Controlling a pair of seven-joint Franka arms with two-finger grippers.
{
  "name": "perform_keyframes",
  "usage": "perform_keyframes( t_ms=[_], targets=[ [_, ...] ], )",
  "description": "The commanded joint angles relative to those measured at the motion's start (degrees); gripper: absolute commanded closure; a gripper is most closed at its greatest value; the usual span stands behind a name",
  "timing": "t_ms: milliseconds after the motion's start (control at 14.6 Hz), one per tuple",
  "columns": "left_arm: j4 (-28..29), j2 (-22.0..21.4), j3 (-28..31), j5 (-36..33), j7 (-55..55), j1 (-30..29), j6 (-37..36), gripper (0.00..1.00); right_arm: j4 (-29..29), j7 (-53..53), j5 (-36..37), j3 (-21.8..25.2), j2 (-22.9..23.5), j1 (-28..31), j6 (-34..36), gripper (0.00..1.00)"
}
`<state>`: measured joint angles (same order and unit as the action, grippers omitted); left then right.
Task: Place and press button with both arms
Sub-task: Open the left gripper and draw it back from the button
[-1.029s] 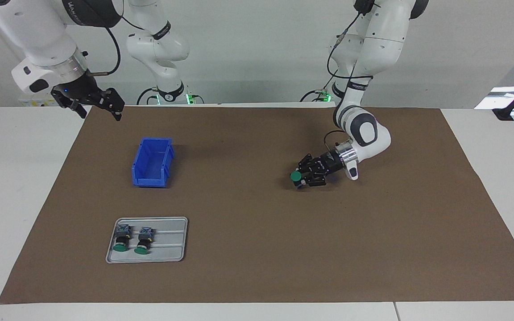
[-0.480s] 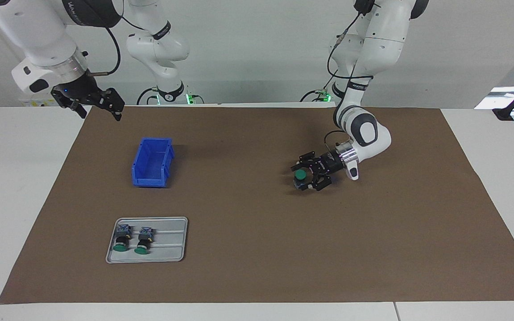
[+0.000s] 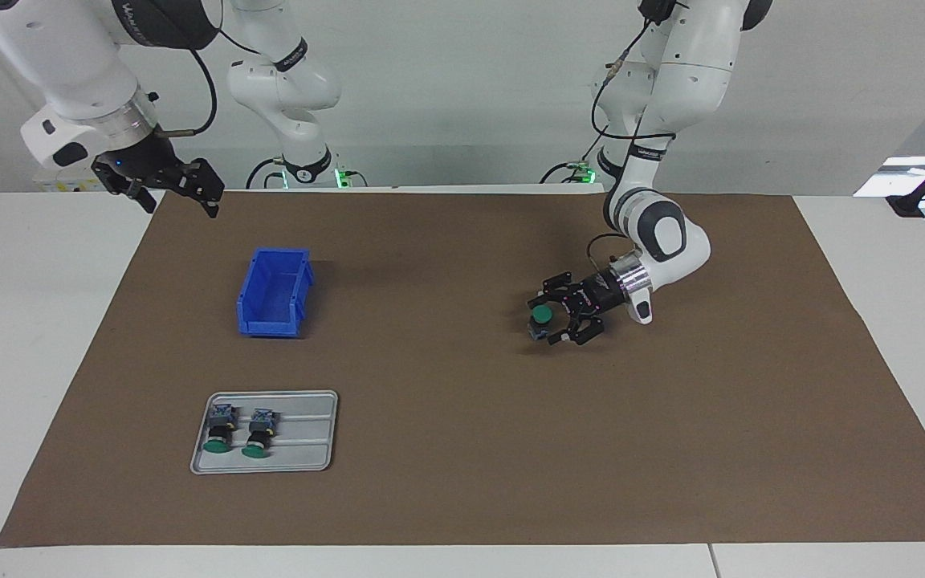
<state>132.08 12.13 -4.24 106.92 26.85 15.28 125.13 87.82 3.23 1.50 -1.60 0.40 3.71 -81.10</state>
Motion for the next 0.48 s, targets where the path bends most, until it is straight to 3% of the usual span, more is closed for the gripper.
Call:
perform_keyframes(
  t_ms=[0, 274, 412],
  targets=[
    [0.6, -5.0, -0.2, 0.0, 5.0, 1.7, 4.6, 0.00, 1.6, -0.9, 0.1, 0.0, -1.4, 0.1, -0.2, 0.02],
    [-0.6, -8.0, -0.1, -4.2, 9.2, 3.4, 10.3, 0.00, 1.6, -0.9, 0.1, 0.0, -1.4, 0.1, -0.2, 0.02],
    [-2.8, -8.6, -0.1, -15.7, 16.3, 2.8, 11.0, 0.00, 1.6, -0.9, 0.1, 0.0, -1.4, 0.1, -0.2, 0.02]
  ],
)
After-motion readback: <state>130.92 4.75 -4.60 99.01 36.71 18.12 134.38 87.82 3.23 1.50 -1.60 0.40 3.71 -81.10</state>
